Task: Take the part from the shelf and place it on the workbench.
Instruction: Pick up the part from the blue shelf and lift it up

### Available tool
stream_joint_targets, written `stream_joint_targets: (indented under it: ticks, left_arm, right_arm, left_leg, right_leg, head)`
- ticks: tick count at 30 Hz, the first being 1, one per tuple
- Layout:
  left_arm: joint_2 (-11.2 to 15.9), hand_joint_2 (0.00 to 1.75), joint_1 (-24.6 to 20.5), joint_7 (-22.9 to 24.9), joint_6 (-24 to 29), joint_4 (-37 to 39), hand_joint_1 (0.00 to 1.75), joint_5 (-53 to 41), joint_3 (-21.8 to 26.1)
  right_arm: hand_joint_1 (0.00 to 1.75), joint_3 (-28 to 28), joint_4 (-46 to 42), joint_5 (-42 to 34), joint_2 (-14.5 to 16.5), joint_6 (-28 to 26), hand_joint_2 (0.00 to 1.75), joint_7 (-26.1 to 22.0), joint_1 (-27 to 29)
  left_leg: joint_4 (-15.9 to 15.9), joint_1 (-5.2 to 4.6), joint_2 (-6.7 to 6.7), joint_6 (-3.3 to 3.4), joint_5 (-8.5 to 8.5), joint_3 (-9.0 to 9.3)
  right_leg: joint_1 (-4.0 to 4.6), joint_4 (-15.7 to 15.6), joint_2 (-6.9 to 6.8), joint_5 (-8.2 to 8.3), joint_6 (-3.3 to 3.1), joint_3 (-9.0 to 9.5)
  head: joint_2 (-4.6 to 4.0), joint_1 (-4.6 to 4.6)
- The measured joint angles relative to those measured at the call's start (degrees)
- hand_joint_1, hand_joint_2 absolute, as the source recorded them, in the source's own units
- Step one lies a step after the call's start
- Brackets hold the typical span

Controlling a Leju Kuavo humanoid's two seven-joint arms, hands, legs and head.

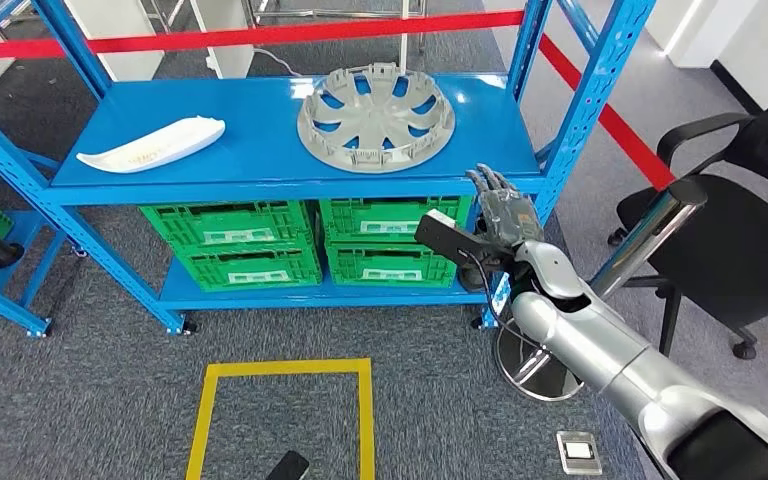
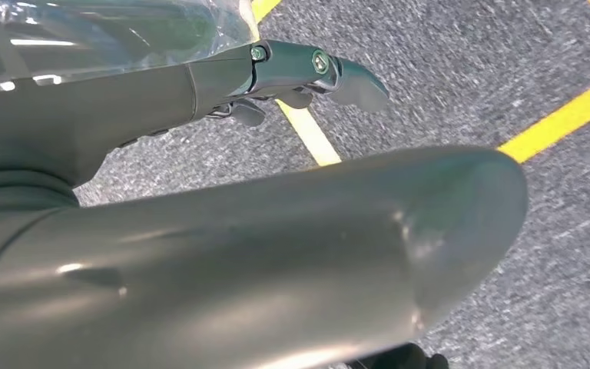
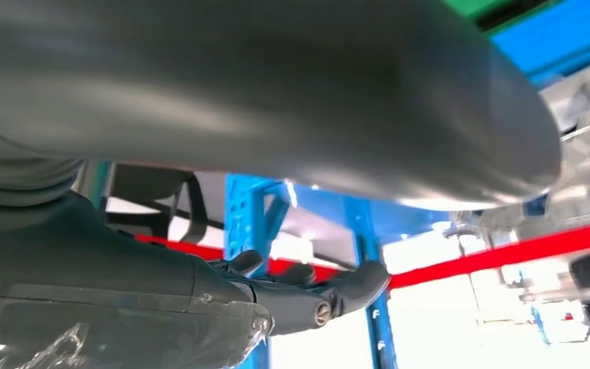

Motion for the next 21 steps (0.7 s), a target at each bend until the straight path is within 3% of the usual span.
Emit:
stream_joint_targets:
  ticks: [21]
  left_arm:
    - [0.02, 0.00, -0.03, 0.00, 0.02, 0.00, 0.00, -0.02, 0.00]
  right_arm:
    - [0.00, -0.07, 0.00, 0.00, 0.00, 0.00, 0.00, 0.00, -0.01]
  left_leg:
    - [3.37, 0.11, 0.00, -0.19, -1.86, -1.48]
  right_leg:
    - [0.00, 0.01, -0.08, -0.05, -0.18, 0.01]
  head:
    - [0.00, -0.16]
